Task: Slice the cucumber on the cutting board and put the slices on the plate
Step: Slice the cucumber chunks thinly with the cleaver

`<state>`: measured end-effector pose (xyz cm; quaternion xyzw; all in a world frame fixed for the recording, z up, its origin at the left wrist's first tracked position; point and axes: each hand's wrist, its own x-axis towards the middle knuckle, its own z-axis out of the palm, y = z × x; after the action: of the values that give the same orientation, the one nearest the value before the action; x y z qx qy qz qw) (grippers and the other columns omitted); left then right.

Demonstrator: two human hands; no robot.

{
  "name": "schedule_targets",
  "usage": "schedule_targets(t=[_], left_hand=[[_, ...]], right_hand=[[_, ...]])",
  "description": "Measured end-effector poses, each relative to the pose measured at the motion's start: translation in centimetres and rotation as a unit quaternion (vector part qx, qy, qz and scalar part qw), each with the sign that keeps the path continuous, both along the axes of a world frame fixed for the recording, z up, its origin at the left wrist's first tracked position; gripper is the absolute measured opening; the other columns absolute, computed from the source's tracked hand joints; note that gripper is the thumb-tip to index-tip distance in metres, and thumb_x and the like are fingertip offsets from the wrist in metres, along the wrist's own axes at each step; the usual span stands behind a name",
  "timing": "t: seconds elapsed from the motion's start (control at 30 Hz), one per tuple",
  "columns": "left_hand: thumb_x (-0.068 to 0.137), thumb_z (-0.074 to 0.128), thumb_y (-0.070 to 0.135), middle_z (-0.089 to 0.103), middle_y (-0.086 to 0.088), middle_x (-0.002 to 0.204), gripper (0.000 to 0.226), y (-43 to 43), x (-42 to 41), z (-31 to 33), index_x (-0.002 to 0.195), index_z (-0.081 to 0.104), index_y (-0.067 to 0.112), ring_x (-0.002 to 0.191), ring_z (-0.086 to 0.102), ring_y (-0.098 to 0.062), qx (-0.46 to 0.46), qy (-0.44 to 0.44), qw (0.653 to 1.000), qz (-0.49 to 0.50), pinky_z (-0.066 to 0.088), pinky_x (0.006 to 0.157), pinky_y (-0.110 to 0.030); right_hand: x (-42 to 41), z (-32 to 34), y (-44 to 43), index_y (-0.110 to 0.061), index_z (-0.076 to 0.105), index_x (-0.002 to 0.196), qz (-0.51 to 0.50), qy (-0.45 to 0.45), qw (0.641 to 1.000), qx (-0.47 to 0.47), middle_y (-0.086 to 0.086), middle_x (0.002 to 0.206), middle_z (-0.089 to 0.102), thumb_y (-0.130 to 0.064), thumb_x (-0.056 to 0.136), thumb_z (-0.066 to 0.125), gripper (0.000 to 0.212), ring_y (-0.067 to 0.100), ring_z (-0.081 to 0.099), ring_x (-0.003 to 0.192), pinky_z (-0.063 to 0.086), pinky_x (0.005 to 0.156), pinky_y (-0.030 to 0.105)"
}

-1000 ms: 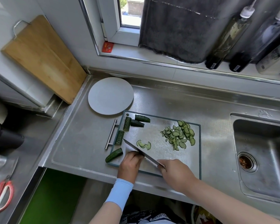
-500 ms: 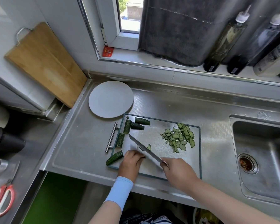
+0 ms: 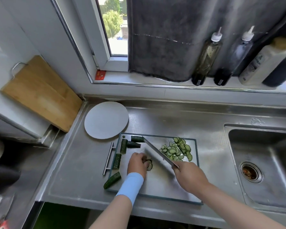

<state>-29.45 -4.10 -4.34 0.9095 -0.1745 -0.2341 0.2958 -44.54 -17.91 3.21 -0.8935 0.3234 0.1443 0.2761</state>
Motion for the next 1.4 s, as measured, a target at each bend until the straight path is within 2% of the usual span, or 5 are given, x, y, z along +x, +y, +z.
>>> schedule_targets(t=[0.37,0.77,1.03,1.23,1.4], left_hand=[[0.084,0.041,-0.008,0.057,0.003,0.098,0.033,-2.6,-0.3,5.1,0.088,0.059,0.019,0.088,0.054,-0.015,-0.22,-0.121,0.94,0.232,0.042,0.074,-0.021],[0.074,0.034,0.029,0.052,0.014,0.127,0.054,-4.4,-1.2,3.5,0.119,0.062,0.035,0.117,0.045,-0.007,0.025,0.001,0.972,-0.233,0.038,0.106,-0.037],[0.075,0.035,0.021,0.054,0.023,0.102,0.041,-4.1,-2.3,5.4,0.086,0.061,0.052,0.105,0.048,-0.002,-0.039,-0.01,0.98,-0.196,0.043,0.097,-0.035],[0.08,0.031,0.026,0.049,0.015,0.133,0.054,-3.9,-2.0,5.3,0.127,0.054,0.04,0.124,0.039,-0.006,0.016,0.009,0.972,-0.233,0.031,0.11,-0.034],[0.083,0.041,0.008,0.058,0.01,0.087,0.032,-1.7,-2.0,6.1,0.072,0.059,0.031,0.086,0.054,-0.007,-0.091,-0.029,0.99,-0.099,0.045,0.08,-0.026]], right_hand=[[-1.3,1.0,-4.0,-0.031,0.052,0.127,0.125,-0.02,0.978,-0.166,0.0,0.083,0.063,-0.021,0.093,0.045,0.035,0.026,0.06,0.075,0.04,0.059,0.034],[-0.6,0.1,-4.2,-0.025,0.068,0.069,0.267,-0.033,0.928,-0.257,-0.005,0.042,0.048,-0.015,0.035,0.087,0.041,0.019,0.044,0.029,0.016,0.038,0.023],[-0.8,0.8,-3.5,-0.024,0.069,0.099,0.304,-0.022,0.915,-0.264,-0.002,0.055,0.056,-0.01,0.066,0.072,0.036,0.024,0.047,0.04,0.018,0.039,0.025],[-0.3,2.1,-3.2,-0.025,0.059,0.061,0.307,-0.031,0.915,-0.26,-0.007,0.04,0.044,-0.016,0.037,0.083,0.036,0.02,0.032,0.029,0.005,0.038,0.023],[-0.9,3.0,-3.0,-0.015,0.057,0.11,0.298,-0.032,0.919,-0.256,0.005,0.078,0.054,-0.001,0.087,0.048,0.028,0.029,0.044,0.064,0.031,0.053,0.034]])
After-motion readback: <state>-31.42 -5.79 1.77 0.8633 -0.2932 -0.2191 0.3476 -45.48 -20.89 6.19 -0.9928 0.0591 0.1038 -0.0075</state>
